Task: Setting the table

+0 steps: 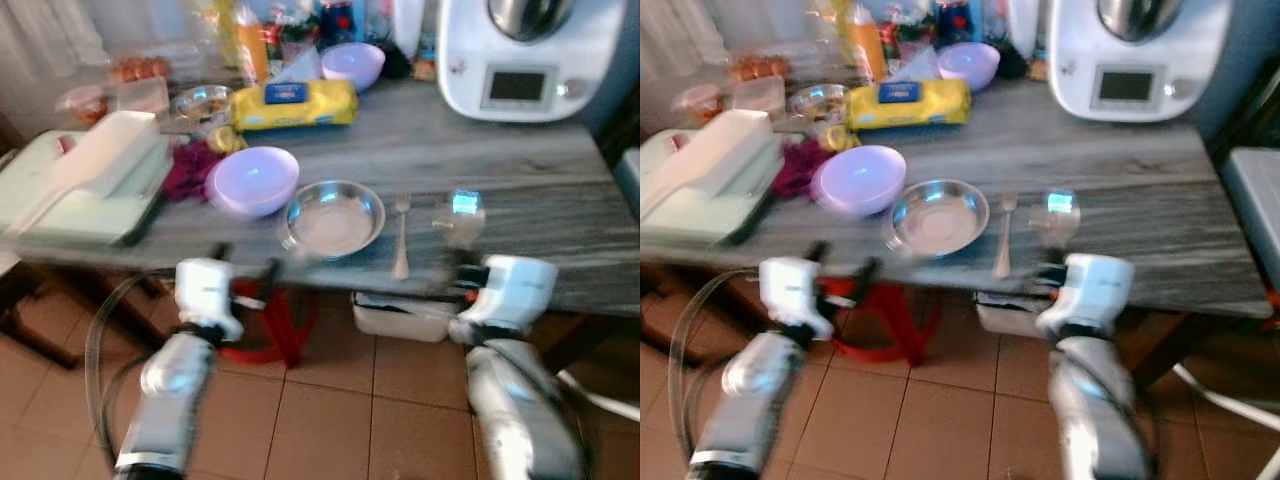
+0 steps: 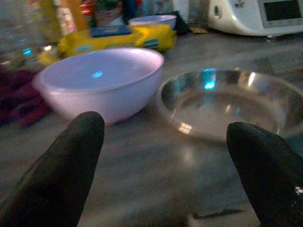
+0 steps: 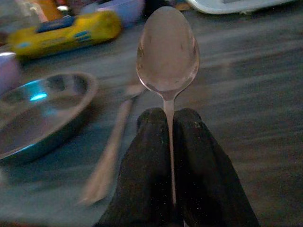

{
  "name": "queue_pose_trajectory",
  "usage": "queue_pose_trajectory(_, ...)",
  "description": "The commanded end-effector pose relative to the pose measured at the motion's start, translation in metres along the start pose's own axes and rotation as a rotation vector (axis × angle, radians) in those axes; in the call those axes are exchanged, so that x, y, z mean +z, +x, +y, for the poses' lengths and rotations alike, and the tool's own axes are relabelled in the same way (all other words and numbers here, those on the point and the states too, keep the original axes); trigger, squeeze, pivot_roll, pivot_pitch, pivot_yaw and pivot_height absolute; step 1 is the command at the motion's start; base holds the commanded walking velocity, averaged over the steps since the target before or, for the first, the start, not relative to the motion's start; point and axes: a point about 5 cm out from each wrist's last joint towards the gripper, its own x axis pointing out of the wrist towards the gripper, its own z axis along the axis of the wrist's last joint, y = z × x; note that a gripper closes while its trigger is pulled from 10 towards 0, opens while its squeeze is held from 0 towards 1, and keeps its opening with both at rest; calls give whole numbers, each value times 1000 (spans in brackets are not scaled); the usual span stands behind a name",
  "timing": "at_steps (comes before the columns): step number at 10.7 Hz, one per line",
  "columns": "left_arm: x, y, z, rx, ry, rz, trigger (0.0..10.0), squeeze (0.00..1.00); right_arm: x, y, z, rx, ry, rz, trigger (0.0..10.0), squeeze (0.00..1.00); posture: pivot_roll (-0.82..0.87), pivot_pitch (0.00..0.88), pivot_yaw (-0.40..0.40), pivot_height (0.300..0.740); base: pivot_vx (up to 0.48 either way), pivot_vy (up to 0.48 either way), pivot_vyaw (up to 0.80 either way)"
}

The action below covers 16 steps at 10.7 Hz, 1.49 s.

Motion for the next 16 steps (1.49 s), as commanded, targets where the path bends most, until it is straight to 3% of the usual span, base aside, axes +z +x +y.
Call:
queue_pose_trajectory(1,1,2,-7,-25,-5,-1,10000,0,2,-2,-8,-26,-9,-9,10000,0,-238,126,117,740,394,0,0)
queue_pose_trajectory(7,2,-6,6,-9,19,-2,10000,0,1,-4,-4,-23,-1,-14,10000,0,-233,131,120,740,46,0,0)
queue_pose_trajectory(11,-1,-16,9,-73,21,22,10000,0,1,0,-2,-48,66,13,10000,0,-225,142,123,740,0,0,0)
queue_pose_trajectory(14,-2,-17,6,-96,12,32,10000,0,-1,8,15,-3,172,101,10000,0,-224,142,119,740,0,0,0)
queue_pose_trajectory(16,-2,-17,4,-106,8,32,10000,0,-7,12,14,-6,161,176,10000,0,-221,140,115,740,0,0,0)
